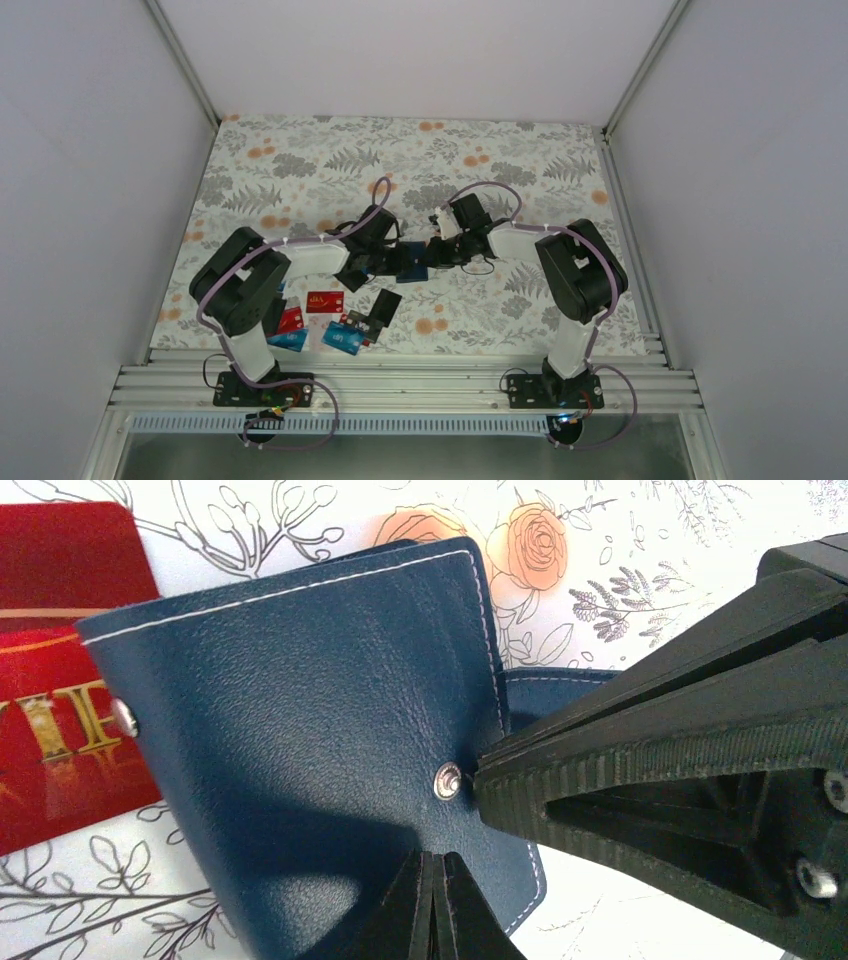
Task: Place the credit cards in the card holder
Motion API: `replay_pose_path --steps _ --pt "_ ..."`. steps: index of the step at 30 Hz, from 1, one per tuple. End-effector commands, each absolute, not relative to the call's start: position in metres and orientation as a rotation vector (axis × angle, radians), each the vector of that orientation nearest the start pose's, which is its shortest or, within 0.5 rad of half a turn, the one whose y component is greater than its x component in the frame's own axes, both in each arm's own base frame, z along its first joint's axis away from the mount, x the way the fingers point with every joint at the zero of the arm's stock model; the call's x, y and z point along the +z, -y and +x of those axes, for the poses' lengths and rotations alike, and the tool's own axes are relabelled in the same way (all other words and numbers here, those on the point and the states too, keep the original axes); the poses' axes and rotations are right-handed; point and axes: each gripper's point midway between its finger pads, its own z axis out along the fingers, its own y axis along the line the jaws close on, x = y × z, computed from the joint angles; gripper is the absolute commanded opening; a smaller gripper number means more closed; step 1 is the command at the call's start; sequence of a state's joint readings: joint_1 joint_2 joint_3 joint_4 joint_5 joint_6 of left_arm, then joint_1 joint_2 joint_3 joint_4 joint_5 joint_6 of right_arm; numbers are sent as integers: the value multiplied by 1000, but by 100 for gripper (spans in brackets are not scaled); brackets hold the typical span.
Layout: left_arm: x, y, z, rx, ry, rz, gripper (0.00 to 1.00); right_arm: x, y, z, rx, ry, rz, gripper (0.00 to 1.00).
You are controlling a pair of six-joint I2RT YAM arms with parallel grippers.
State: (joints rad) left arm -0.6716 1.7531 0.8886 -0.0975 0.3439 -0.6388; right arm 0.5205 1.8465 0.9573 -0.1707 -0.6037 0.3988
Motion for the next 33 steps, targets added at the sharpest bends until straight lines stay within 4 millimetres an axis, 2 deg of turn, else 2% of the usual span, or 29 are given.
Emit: replay_pose_path --steps 1,9,16,20,28,33 --pt "21 301 282 -854 -2736 222 2 8 -264 297 901 -2808 -358 4" --pt "12 300 279 -824 -2752 223 2 49 -262 310 874 -2711 -378 5" --pt "8 301 279 -812 -2760 235 2 81 -232 325 681 -2649 -316 23" --pt "8 301 278 -807 -2762 239 2 79 -220 323 622 -2672 -281 29" --pt "8 302 277 -804 -2765 247 2 73 -207 317 553 -2707 -241 39" --pt "6 301 277 -798 -2771 245 2 64 -207 317 539 -2734 -245 40"
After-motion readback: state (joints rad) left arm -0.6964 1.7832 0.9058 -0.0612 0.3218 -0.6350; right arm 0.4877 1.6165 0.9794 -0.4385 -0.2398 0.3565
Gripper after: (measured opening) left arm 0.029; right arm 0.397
